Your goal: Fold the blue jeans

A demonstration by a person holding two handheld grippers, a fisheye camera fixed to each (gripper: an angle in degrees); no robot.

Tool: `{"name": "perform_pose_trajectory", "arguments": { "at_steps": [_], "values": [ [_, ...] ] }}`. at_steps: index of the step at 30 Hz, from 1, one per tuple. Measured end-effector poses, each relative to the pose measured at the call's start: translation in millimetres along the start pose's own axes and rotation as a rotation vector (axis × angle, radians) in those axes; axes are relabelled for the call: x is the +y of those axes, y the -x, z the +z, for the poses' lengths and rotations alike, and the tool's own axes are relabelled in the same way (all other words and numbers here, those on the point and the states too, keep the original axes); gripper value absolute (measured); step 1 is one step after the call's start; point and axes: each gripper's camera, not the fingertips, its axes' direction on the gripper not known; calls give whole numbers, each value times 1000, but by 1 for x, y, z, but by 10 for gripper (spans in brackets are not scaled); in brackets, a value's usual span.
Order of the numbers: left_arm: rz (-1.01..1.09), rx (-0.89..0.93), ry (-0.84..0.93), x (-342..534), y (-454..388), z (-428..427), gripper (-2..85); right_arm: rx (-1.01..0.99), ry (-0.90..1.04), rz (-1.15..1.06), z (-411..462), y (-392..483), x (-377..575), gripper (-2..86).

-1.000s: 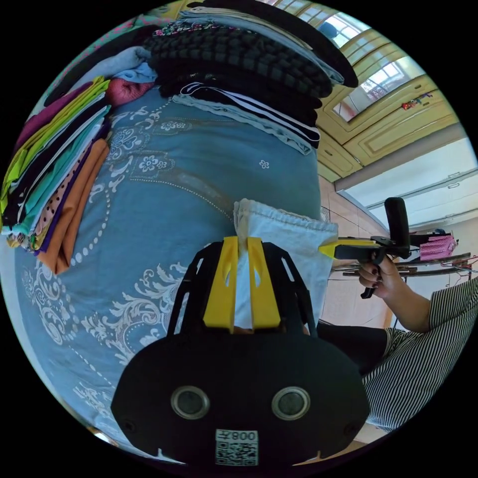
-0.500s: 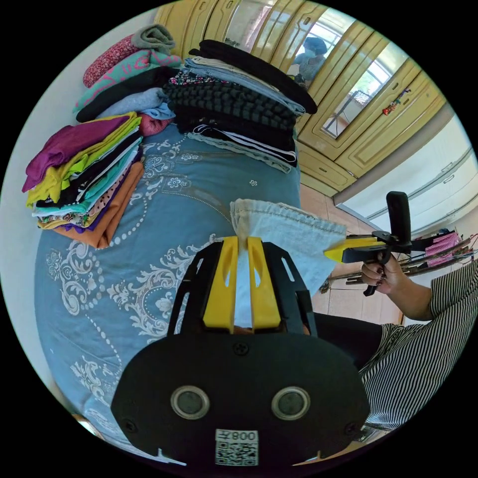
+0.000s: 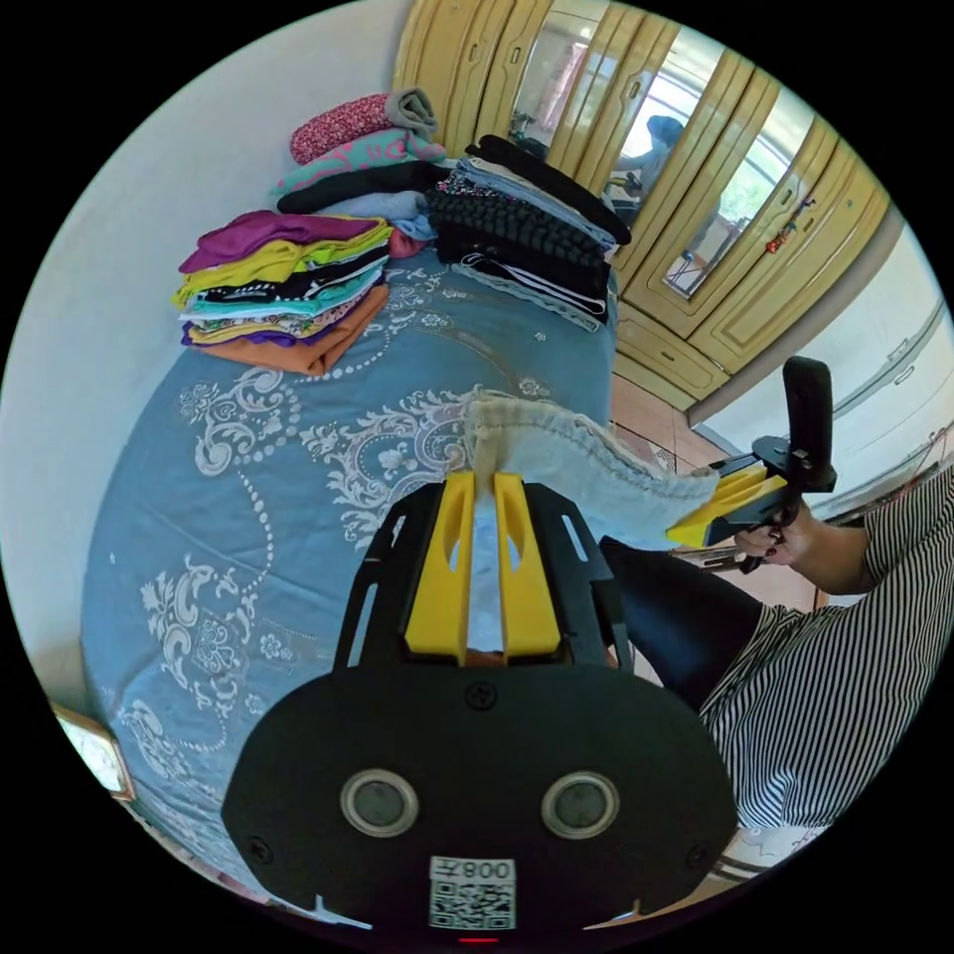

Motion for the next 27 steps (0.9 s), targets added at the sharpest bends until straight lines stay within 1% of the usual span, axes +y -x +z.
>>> {"name": "perform_pose_trajectory", "arguments": {
  "at_steps": [4, 6, 11, 13, 19, 27],
  "values": [
    [-81, 9, -13, 74, 30, -24, 13, -33, 84, -59, 57, 47, -3, 28],
    [-116, 19, -12, 103, 44, -31, 14, -42, 151, -100, 99, 78, -3, 29],
    [-199, 28, 46, 176, 81, -33, 16, -29, 281, -155, 184, 124, 0, 29],
    [-230, 44, 59, 196, 93, -31, 18, -9, 343, -161, 224, 141, 2, 29],
    [-314, 80, 98, 253, 127, -21, 24, 53, 445, -190, 302, 172, 1, 28],
    [-348, 70, 160, 301, 154, -14, 21, 120, 489, -219, 375, 206, 4, 30]
  ]
}}
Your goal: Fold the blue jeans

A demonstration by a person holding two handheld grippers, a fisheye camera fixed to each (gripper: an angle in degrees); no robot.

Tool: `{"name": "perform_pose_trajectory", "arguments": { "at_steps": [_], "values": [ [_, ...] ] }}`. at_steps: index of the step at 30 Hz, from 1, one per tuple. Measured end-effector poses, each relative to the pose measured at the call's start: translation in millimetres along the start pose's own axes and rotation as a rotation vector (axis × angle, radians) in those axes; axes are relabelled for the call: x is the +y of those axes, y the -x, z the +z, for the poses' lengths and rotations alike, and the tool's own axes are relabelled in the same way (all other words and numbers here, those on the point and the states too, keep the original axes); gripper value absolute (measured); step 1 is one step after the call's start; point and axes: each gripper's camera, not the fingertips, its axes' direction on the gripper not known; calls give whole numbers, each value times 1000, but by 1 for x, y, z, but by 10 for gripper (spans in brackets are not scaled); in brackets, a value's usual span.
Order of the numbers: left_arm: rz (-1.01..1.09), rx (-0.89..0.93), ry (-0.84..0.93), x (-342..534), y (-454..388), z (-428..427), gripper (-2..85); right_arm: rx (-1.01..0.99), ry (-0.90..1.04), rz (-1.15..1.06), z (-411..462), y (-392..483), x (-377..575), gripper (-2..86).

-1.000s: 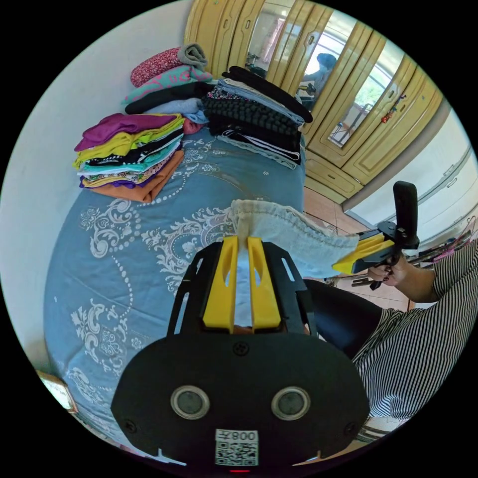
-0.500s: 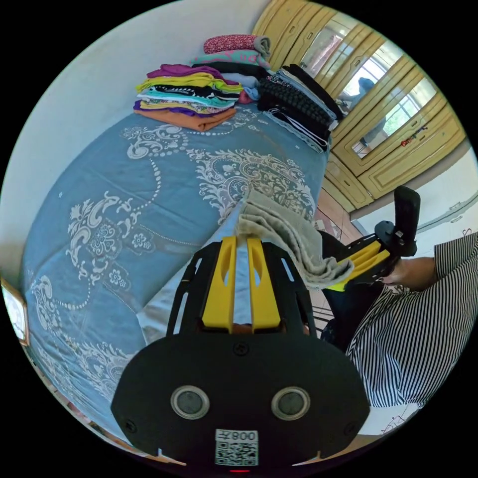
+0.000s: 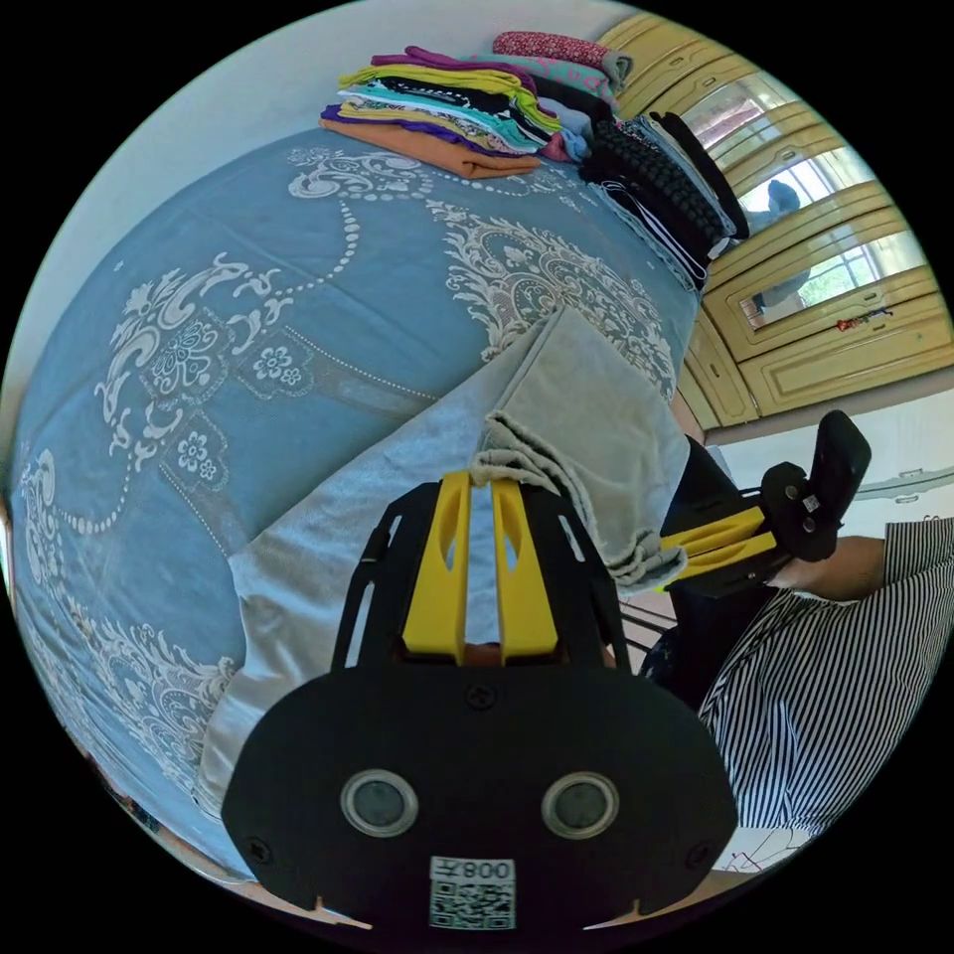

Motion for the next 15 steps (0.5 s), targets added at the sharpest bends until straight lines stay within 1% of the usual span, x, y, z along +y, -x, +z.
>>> {"name": "perform_pose_trajectory", "arguments": {
  "at_steps": [6, 8, 11, 15],
  "values": [
    [-33, -32, 38, 26, 26, 5, 9, 16, 17, 22, 37, 17, -21, 32],
    [-66, -68, 57, 37, 36, 7, 5, 19, 24, 27, 47, 21, -26, 32],
    [-102, -67, 71, 53, 48, 9, 3, 27, 37, 34, 62, 27, -33, 34],
    [-158, -70, 42, 74, 63, 4, 2, 30, 47, 36, 78, 34, -42, 38]
  ]
}}
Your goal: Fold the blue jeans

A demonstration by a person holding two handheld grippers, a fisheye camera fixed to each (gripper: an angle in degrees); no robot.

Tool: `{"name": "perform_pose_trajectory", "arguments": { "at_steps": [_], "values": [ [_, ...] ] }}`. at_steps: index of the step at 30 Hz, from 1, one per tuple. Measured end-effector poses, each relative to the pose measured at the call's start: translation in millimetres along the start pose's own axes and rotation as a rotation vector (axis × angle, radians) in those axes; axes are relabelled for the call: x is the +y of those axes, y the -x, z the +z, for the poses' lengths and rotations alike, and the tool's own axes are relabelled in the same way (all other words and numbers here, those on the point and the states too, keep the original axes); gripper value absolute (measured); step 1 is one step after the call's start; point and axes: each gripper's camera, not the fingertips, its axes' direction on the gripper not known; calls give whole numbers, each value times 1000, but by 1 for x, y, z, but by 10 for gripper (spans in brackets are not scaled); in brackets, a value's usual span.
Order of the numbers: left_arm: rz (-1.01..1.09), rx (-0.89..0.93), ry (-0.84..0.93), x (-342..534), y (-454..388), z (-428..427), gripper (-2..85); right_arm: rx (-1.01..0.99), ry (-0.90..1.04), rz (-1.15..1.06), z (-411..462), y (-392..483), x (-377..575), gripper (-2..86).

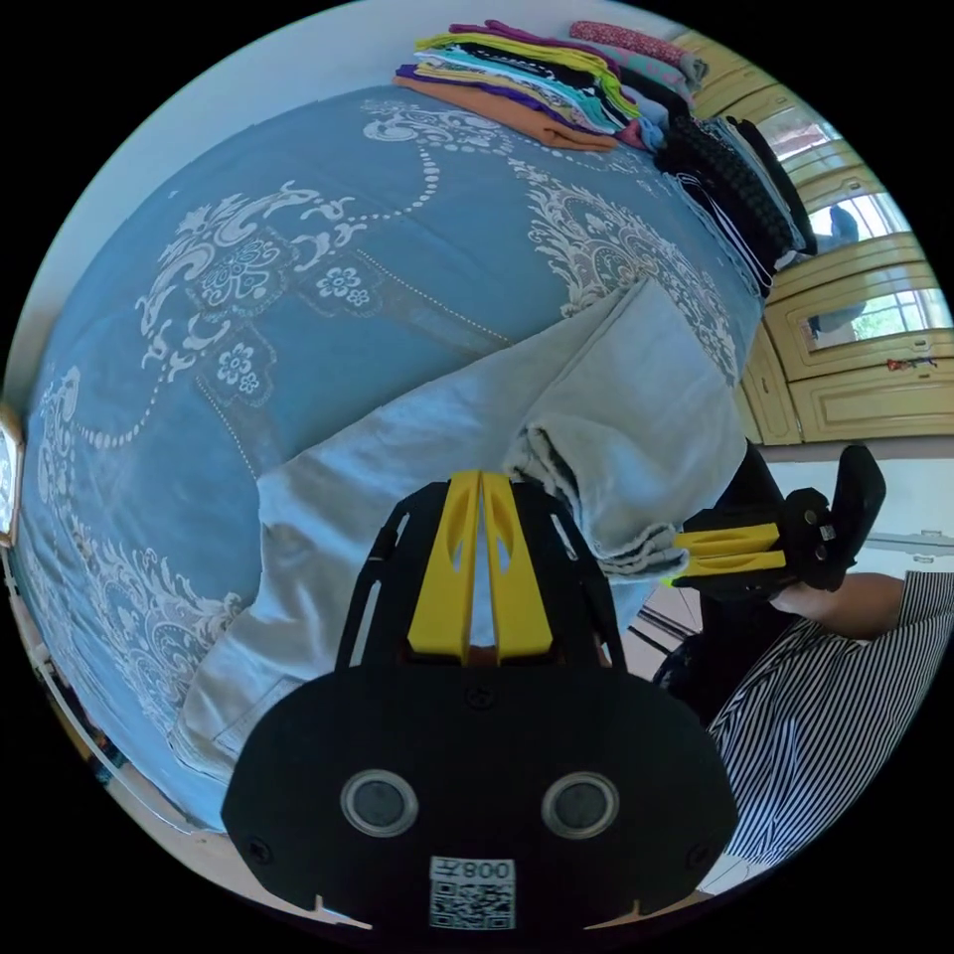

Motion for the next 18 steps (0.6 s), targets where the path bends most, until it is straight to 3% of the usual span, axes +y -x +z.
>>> {"name": "perform_pose_trajectory", "arguments": {
  "at_steps": [5, 12, 18],
  "values": [
    [-68, 36, -99, 28, 15, -14, 1, -15, -4, -2, 8, 6, -6, 44],
    [22, 94, -161, 33, -18, -9, 2, -14, 8, -47, 4, 20, -8, 58],
    [31, -7, -16, 28, -30, 28, 1, -11, 20, -61, 3, 20, -7, 58]
  ]
}}
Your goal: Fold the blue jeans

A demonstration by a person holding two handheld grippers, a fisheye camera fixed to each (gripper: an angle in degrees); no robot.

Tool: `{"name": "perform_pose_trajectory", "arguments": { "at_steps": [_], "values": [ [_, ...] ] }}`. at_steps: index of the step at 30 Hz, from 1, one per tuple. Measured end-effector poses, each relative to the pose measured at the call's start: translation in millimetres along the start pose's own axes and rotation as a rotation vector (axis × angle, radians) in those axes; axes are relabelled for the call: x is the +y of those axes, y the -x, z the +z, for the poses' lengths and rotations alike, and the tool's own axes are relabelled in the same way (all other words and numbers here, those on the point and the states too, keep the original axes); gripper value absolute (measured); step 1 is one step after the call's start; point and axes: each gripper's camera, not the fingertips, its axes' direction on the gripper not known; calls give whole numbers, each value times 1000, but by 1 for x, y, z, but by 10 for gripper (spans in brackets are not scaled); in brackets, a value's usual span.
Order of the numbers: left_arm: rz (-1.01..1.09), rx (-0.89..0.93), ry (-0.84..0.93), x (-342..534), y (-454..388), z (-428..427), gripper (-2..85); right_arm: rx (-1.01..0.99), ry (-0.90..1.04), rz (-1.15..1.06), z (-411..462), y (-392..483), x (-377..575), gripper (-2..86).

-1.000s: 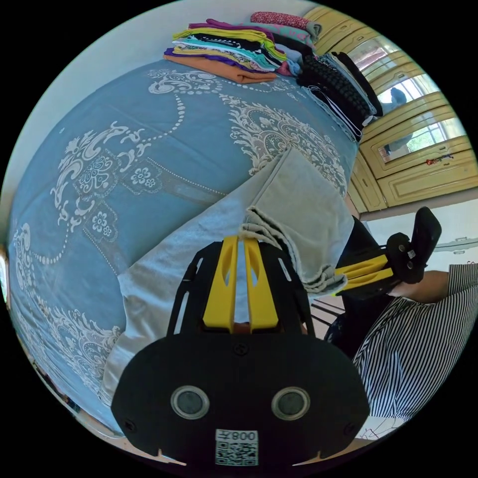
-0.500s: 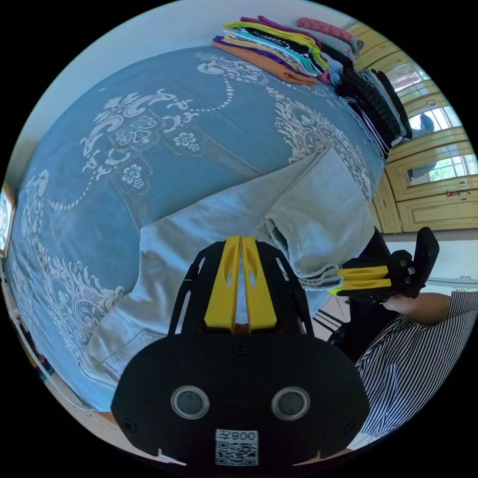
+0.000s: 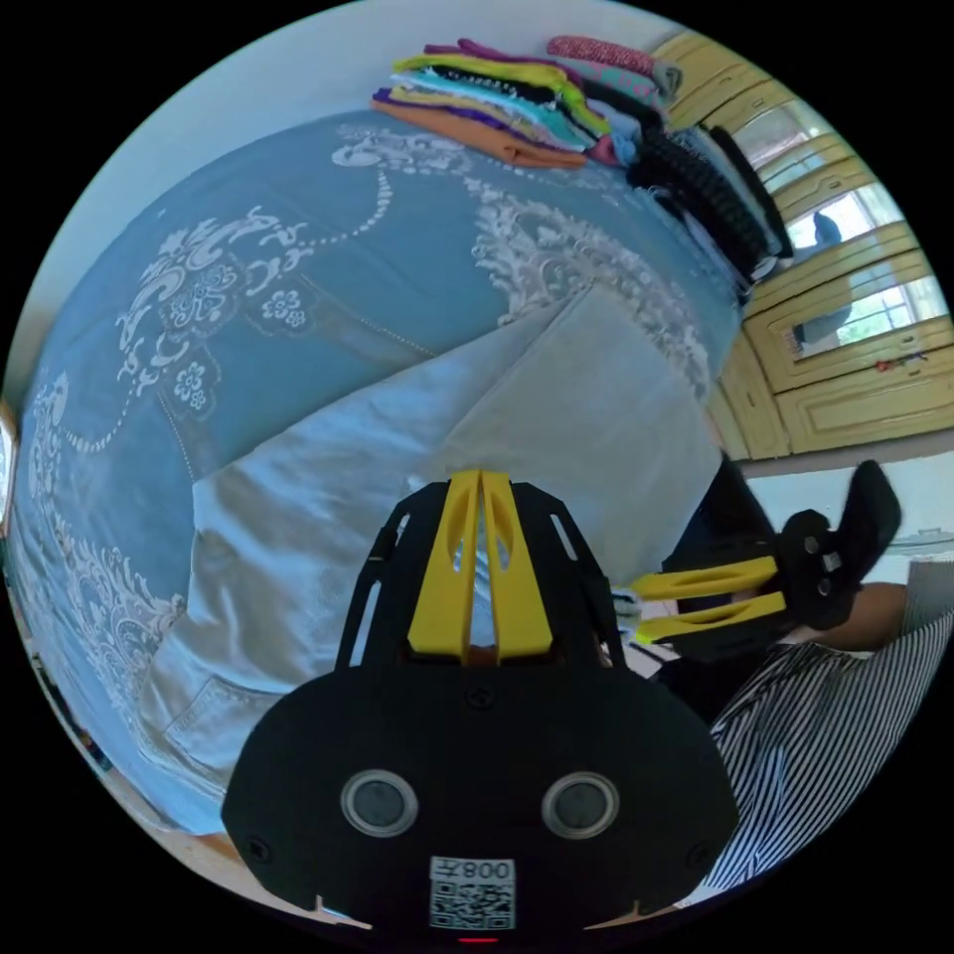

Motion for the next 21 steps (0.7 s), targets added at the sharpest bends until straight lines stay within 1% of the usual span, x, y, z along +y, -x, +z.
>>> {"name": "perform_pose_trajectory", "arguments": {
  "at_steps": [3, 5, 12, 14, 18, 21],
  "values": [
    [-21, 20, -15, 3, 0, 3, 1, -12, 11, -10, -1, -2, 5, 47],
    [-6, 1, -11, 3, -6, 3, 1, -38, 21, -8, -3, -6, 9, 36],
    [19, -20, -56, 8, -26, -3, 1, -74, -68, 33, -33, -30, 11, 5],
    [-7, -22, -19, 9, -27, 7, 1, -89, -56, 35, -29, -36, 5, 3],
    [-45, 18, 1, 7, -30, 15, 1, -17, 70, 27, 0, -44, 1, 2],
    [-2, 12, -46, 2, -47, 8, 1, -43, 17, 45, -25, -57, 8, 2]
  ]
}}
